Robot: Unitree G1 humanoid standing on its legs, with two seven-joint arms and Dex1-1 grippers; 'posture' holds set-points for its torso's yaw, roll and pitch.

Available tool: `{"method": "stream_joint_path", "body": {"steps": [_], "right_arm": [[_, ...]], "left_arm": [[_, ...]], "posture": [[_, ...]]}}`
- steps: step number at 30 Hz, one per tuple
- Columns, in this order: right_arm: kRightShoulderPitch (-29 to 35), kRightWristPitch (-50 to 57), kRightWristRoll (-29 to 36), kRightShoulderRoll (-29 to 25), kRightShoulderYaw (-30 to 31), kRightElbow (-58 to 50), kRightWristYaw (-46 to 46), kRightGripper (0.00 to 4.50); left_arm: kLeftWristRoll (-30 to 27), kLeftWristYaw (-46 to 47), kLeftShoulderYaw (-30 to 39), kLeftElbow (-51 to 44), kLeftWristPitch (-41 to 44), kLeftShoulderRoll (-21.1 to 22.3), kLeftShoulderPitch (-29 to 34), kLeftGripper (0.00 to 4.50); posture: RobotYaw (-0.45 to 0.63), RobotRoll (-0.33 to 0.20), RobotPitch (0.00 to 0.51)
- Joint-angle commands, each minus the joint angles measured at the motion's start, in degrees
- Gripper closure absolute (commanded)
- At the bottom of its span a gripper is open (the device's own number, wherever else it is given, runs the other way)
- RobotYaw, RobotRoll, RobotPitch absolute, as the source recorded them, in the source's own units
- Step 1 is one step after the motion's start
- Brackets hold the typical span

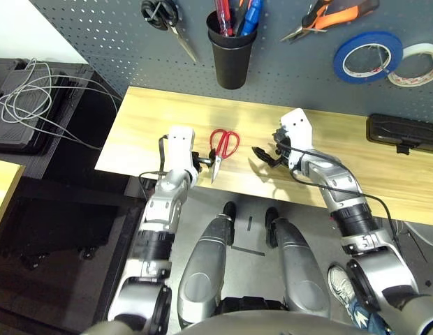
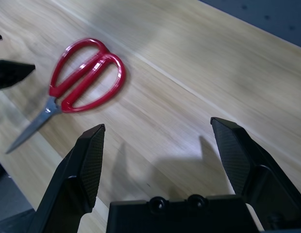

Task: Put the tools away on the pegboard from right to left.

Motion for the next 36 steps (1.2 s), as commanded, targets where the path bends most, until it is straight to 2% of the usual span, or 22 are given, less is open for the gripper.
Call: {"method": "stream_joint_path", "body": {"steps": [1, 7, 14, 27, 36], "right_arm": [[1.7, 2.0, 0.1, 0.1, -0.5, -0.6, -0.5, 0.0], [2.9, 4.1, 1.3, 0.6, -0.6, -4.0, 0.0, 0.0], [4.0, 4.9, 1.5, 0.9, -0.7, -5.7, 0.0, 0.0], [3.6, 4.3, 1.3, 0.9, -0.6, -4.7, 0.1, 0.0], [3.6, 4.0, 1.0, 0.8, -0.2, -4.5, 0.4, 0.0]], "left_arm": [[0.7, 0.2, 0.5, 9.5, -3.2, 0.4, -1.9, 0.05], [1.0, -0.2, 0.6, 21.2, -7.9, 0.3, -7.3, 0.05], [0.7, 0.6, 1.1, 25.4, -10.3, -0.1, -9.5, 0.05], [0.6, 2.2, 2.7, 26.9, -14.6, 2.7, -11.4, 0.05], [0.3, -0.3, 1.5, 23.6, -12.0, 0.5, -10.1, 0.05]], "posture": [[0.04, 0.0, 0.398], [0.02, 0.0, 0.403], [0.01, 0.0, 0.406], [0.02, 0.0, 0.4], [0.02, 0.0, 0.394]]}}
